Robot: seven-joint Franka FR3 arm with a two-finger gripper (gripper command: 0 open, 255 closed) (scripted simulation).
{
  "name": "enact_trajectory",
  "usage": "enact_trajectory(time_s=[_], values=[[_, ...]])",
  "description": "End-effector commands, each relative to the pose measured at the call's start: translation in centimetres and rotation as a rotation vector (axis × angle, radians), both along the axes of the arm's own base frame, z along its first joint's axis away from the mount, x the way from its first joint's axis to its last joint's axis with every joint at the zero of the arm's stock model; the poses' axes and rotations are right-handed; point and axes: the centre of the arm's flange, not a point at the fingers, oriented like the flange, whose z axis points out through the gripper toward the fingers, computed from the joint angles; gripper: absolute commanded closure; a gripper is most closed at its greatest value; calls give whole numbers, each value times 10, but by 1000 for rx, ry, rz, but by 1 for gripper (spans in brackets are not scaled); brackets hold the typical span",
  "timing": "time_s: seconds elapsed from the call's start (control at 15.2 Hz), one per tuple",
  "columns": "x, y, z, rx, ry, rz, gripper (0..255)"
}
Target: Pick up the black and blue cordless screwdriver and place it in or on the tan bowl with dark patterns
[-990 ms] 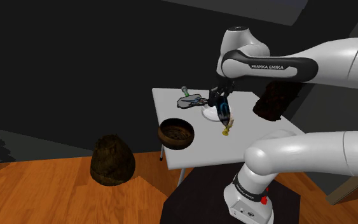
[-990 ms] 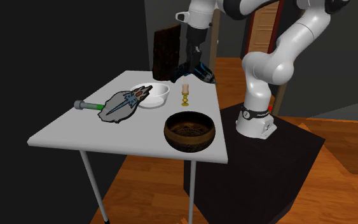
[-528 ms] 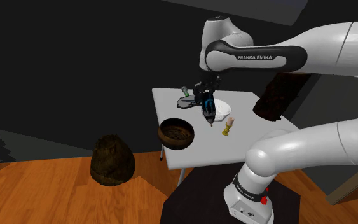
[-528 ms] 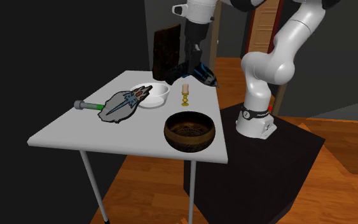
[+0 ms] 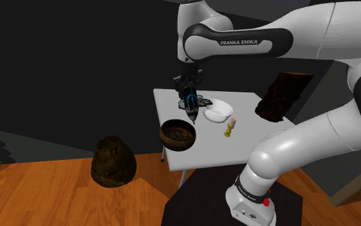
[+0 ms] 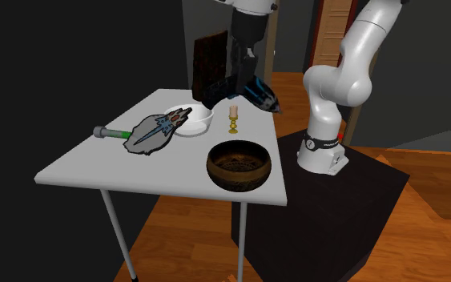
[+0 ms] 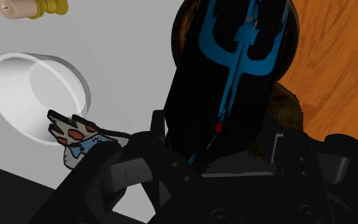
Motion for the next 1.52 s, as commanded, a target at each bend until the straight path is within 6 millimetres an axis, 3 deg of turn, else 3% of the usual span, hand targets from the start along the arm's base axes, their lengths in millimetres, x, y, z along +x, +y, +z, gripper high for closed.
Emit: enact_trajectory(time_s=[0.0,1.45], values=[[10,12,-2,1,-1,-1,255],[10,12,-118,1,-1,-1,255]])
